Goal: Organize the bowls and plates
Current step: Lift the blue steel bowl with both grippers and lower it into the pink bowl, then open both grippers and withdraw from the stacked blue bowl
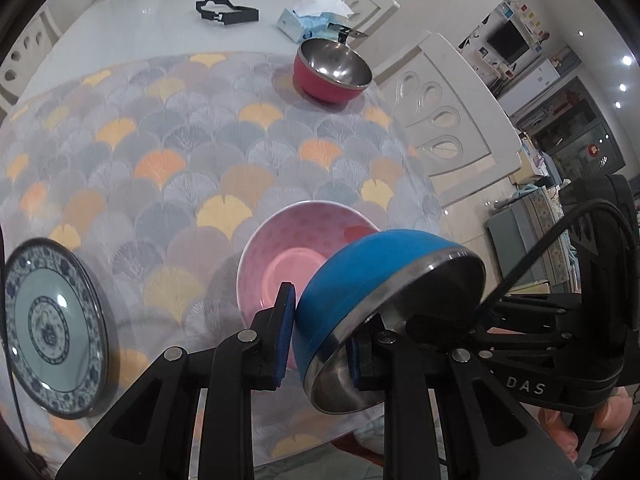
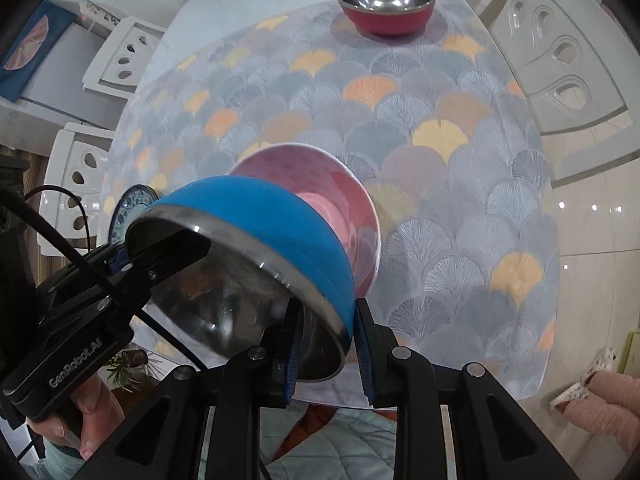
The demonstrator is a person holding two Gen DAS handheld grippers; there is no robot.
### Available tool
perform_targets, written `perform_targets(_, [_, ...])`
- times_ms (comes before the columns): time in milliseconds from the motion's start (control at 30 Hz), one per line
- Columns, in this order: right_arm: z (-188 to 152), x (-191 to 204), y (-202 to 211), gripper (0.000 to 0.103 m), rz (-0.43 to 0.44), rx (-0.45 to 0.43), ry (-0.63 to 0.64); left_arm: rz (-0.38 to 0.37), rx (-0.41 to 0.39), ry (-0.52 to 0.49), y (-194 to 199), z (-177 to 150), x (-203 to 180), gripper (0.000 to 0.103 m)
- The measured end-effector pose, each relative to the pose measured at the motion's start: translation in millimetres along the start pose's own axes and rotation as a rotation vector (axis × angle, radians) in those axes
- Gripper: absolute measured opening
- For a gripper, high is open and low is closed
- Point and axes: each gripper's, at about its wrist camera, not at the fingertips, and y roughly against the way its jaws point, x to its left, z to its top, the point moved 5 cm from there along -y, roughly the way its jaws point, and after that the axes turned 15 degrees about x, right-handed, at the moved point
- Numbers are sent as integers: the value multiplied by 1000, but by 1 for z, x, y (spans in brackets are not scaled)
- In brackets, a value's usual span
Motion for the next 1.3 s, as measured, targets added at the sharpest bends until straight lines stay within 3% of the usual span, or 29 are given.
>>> perform_targets(467, [10, 0, -3, 26, 2, -5, -10, 34, 5, 10, -10, 5, 7, 19])
perform_targets(633, [14, -6, 1, 26, 12, -18, -22, 83, -14, -8, -11, 12, 10, 19])
perform_targets(733, [14, -6, 4, 26, 18, -29, -20, 106, -39, 6, -7, 17, 18, 25])
perform_targets(1000, [15, -9, 7, 26, 26, -37, -20, 98, -31, 54, -6, 16, 40, 25])
perform_targets(1300, [23, 2, 15, 26, 35, -51, 8, 88, -62, 32, 9, 26, 38, 25])
